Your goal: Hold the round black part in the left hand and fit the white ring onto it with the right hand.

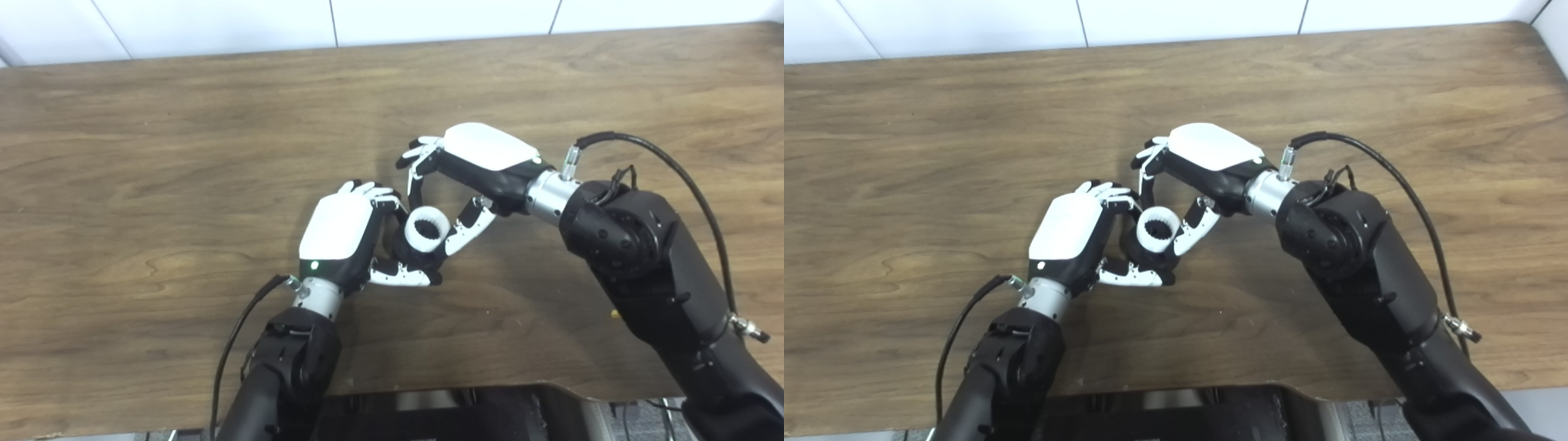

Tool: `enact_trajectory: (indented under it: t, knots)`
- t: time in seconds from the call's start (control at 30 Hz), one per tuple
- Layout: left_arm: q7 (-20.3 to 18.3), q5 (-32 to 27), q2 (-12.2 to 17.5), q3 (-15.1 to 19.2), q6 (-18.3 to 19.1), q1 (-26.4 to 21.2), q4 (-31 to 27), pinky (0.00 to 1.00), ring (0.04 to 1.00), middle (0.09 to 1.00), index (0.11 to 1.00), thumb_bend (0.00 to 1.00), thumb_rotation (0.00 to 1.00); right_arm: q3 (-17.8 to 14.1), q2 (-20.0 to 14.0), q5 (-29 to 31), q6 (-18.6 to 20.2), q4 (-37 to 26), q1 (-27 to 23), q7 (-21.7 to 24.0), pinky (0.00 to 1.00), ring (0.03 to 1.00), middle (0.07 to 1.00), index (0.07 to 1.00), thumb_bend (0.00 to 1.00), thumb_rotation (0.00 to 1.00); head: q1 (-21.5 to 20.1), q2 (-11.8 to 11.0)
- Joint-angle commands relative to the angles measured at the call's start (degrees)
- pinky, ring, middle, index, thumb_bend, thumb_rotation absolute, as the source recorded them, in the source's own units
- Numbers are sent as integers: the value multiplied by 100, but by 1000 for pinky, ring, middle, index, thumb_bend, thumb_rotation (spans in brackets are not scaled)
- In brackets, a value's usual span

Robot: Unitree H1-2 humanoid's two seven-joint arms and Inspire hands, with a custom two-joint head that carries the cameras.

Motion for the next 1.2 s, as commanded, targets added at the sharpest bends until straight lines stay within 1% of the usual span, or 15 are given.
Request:
enact_trajectory:
  t: [0.0, 0.37, 0.67, 1.17]
  knots:
    - [-113, 15, -25, -65, -25, 9, -53, 939, 874, 786, 482, 525, 54, -65, -5, -41, -154, -62, -123, -162, 837, 936, 850, 484, 525, 137, 7, 7]
    - [-205, -4, -48, -60, 41, 3, -97, 951, 887, 796, 482, 525, 53, -43, 75, 10, -109, -83, -88, -141, 829, 946, 853, 484, 525, 135, -13, 5]
    - [-153, 28, -30, -78, 10, -28, -38, 940, 878, 790, 482, 525, 54, -3, 130, -34, -43, -147, -101, -47, 837, 951, 857, 484, 524, 135, -22, 9]
    - [-149, -2, -58, -71, 31, -27, -41, 941, 879, 795, 482, 525, 53, -21, 59, -21, -117, -115, -106, -33, 838, 947, 853, 484, 524, 135, -17, 42]
